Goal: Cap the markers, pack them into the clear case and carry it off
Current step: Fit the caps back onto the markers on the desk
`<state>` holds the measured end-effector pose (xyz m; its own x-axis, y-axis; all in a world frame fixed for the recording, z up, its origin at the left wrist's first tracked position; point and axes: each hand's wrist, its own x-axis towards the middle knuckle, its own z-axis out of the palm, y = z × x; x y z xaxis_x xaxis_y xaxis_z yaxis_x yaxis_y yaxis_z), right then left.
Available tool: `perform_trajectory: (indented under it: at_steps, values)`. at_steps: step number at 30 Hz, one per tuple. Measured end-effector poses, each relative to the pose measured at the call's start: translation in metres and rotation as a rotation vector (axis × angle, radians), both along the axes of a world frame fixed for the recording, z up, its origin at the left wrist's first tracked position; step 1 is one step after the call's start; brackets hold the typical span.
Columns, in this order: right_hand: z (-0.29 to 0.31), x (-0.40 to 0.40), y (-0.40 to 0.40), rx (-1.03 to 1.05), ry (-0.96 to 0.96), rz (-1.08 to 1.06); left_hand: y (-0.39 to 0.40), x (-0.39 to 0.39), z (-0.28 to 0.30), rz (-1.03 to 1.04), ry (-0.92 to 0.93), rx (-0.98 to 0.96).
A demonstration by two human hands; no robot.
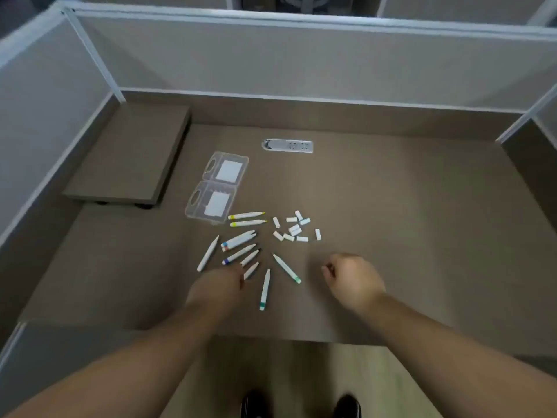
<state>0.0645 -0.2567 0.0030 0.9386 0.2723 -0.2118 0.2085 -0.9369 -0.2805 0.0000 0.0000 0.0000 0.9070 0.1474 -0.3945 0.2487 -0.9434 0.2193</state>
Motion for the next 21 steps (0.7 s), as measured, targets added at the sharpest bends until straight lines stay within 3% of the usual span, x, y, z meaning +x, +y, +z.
perform_trajectory:
  at_steps: [5, 9, 21]
  values:
    - [-0.036, -0.017, 0.018, 0.047, 0.112, -0.054, 0.014, -0.013, -0.036, 0.021, 0.118, -0.059]
    - [-0.065, -0.021, 0.028, 0.134, 0.134, -0.096, 0.004, -0.008, -0.058, 0.045, 0.109, -0.166]
    - [-0.123, 0.021, 0.041, 0.357, -0.048, -0.206, -0.048, 0.026, -0.104, 0.216, 0.033, -0.2]
